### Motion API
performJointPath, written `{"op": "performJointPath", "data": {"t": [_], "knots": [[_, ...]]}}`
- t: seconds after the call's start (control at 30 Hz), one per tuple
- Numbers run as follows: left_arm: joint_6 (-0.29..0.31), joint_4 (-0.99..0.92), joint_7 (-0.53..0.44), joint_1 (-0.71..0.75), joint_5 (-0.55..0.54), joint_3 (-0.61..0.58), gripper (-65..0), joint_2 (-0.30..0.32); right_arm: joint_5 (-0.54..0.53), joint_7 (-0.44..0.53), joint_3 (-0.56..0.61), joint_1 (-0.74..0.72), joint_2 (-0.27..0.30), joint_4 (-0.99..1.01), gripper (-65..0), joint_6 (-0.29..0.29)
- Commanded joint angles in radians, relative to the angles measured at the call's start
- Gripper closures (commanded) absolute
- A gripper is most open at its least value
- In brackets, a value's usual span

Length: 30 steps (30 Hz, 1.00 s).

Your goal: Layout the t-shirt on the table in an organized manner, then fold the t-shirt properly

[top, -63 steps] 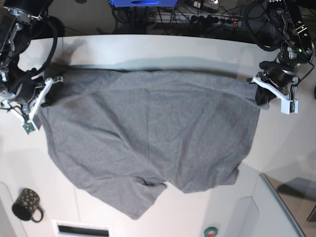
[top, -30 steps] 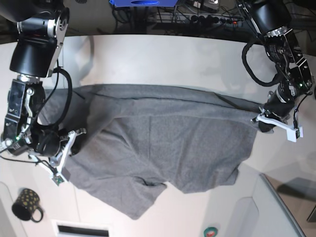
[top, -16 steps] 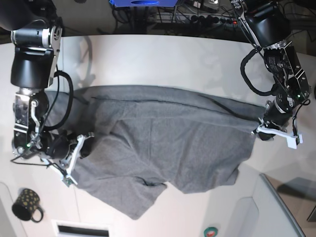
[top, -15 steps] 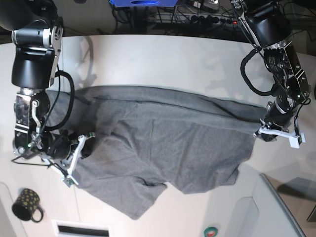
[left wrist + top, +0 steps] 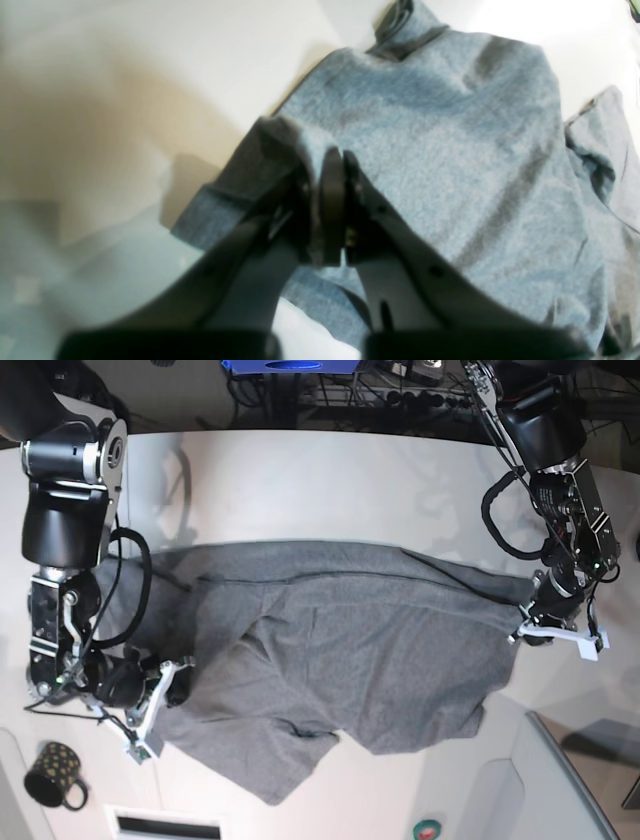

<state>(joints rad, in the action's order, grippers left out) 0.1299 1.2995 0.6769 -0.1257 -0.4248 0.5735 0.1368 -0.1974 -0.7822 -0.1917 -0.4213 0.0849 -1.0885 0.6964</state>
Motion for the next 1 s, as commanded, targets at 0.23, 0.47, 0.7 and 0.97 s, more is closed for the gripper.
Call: {"op": "performJointPath", "data": {"t": [0.23, 0.47, 0.7, 0.97], "knots": [[0.004, -0.077, -0.047, -0.082, -0.012, 0.0, 0.0, 0.014, -0.01, 0.077, -0.001, -0.049, 0.005, 0.069, -0.2, 0.002], [0.004, -0.157, -0.102, -0.091, -0.012, 0.0, 0.0, 0.016, -0.01, 0.089, -0.002, -0.049, 0.006, 0.067, -5.7, 0.002], [0.006, -0.1, -0.104, -0.087, -0.013, 0.001, -40.5, 0.016, -0.012, 0.083, -0.061, -0.008, 0.013, 0.018, -40.7, 0.002], [0.006, 0.065, -0.099, 0.033, -0.021, 0.003, -65.0, 0.033, -0.018, 0.01, -0.156, 0.247, -0.01, -0.407, -42.9, 0.002]]}}
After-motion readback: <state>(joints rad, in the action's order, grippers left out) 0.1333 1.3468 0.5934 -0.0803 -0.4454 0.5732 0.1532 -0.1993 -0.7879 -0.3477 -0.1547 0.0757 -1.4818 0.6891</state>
